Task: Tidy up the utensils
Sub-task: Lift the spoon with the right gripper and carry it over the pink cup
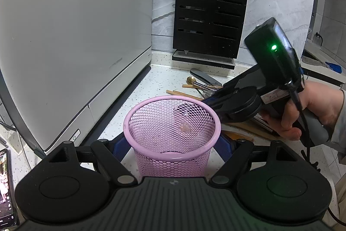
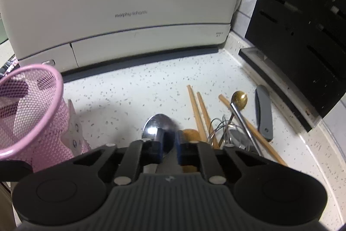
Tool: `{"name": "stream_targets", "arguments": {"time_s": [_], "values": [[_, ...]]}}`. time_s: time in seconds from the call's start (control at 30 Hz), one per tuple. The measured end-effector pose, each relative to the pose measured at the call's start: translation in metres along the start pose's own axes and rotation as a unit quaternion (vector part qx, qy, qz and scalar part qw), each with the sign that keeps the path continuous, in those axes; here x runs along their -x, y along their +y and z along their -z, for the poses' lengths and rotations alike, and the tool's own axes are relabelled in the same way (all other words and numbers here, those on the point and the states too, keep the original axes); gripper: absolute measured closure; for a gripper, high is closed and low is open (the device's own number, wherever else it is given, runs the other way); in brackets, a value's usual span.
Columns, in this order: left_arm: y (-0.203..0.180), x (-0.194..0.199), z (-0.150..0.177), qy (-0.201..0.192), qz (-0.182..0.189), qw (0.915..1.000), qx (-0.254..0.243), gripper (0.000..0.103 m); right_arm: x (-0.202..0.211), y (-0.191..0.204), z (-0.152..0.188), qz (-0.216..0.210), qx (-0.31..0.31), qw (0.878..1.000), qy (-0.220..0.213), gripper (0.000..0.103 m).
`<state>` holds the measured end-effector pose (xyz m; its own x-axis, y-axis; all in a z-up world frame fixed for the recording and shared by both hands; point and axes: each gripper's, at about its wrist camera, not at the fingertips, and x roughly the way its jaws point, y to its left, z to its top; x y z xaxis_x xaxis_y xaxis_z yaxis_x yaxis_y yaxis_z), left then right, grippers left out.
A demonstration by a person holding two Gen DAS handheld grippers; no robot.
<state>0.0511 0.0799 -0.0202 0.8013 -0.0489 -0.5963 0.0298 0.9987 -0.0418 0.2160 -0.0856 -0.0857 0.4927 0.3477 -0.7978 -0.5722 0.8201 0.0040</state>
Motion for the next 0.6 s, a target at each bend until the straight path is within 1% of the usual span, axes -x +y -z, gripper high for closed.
{"name": "stream_targets", "arguments": {"time_s": [0.03,0.17,0.3,0.47,0.6], "values": [[0.000,0.000,0.000,0.000,0.000,1.0000,0.000,0.010,0.003,-0.001,-0.001,-0.004,-0.003,1.000,-0.004,0.102],[-0.002,-0.001,0.000,-0.001,0.000,1.0000,-0.002,0.010,0.015,0.000,-0.004,-0.013,-0.009,1.000,-0.017,0.103],[-0.002,-0.001,0.001,-0.002,0.003,1.0000,-0.002,0.010,0.029,0.003,-0.002,-0.010,-0.006,0.999,-0.030,0.103],[-0.003,-0.002,0.000,-0.002,0.023,0.9997,0.001,0.010,0.055,-0.001,-0.001,-0.003,-0.022,0.998,-0.057,0.103],[-0.008,-0.003,0.000,-0.001,0.025,0.9996,-0.008,0.010,0.079,-0.005,0.000,0.004,-0.035,0.996,-0.081,0.103]]}}
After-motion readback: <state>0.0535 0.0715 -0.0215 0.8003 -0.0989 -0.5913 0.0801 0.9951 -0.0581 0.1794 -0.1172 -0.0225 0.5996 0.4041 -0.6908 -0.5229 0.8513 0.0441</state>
